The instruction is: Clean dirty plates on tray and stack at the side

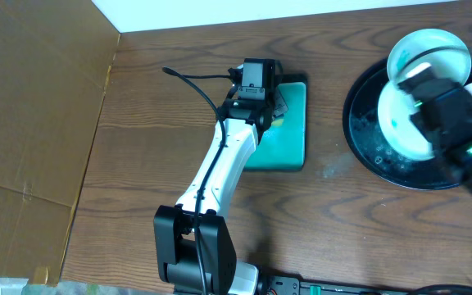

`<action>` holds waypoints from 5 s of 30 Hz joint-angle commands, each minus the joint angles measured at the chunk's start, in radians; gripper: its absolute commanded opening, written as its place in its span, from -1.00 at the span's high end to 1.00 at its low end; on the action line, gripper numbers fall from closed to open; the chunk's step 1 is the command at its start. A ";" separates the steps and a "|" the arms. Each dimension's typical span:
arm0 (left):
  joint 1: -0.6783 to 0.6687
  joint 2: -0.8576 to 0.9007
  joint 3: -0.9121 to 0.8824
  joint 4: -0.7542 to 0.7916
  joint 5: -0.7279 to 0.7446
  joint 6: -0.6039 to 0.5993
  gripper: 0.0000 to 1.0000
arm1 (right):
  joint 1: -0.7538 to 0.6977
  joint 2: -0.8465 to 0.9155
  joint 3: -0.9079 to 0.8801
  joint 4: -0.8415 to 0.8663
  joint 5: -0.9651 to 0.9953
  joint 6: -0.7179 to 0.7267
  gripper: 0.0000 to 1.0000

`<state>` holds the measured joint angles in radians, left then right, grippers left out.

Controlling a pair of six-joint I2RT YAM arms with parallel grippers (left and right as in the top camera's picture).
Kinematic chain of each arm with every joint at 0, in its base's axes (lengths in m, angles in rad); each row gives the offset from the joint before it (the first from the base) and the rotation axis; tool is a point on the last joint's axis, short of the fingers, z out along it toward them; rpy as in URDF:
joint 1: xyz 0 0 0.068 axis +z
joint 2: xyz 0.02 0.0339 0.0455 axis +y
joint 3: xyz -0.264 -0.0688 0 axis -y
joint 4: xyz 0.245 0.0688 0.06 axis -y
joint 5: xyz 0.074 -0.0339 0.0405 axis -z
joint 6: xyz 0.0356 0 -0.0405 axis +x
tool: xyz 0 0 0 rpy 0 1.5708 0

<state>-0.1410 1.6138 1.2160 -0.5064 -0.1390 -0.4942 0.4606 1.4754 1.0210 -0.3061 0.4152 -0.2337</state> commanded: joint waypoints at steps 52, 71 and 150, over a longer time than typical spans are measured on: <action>-0.458 0.431 -0.010 0.563 0.190 -0.193 0.85 | -0.257 0.410 0.005 0.102 -0.428 0.446 0.98; -0.424 0.420 -0.009 0.633 -0.165 0.409 0.85 | -0.257 0.410 0.005 0.078 -0.428 0.446 0.98; -0.380 0.395 -0.015 0.617 -0.168 0.230 0.86 | -0.253 0.410 0.005 0.026 -0.428 0.409 0.98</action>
<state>-0.5568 2.0693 1.2160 0.1467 -0.0723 -0.2871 0.2100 1.8587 1.0332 -0.2581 -0.0662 0.2043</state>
